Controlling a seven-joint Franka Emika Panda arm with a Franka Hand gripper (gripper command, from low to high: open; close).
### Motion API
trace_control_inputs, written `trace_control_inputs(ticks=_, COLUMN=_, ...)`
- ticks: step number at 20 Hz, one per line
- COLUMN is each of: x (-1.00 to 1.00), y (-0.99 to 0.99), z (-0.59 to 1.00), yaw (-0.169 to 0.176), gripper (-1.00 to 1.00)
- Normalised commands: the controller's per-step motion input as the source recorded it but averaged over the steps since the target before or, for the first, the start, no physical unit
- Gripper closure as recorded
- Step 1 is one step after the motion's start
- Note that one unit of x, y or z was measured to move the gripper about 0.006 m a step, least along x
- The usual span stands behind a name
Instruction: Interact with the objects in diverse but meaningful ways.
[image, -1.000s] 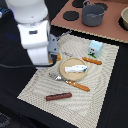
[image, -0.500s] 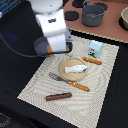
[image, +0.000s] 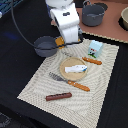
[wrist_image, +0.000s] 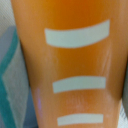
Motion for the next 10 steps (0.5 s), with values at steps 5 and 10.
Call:
trace_control_inputs(ticks=5, x=0.25, y=0.61, z=-0.01, yaw=0.012, gripper=1.00)
trace_control_inputs(ticks=10, x=0.31, y=0.40, z=-0.04, yaw=0.000, gripper=1.00)
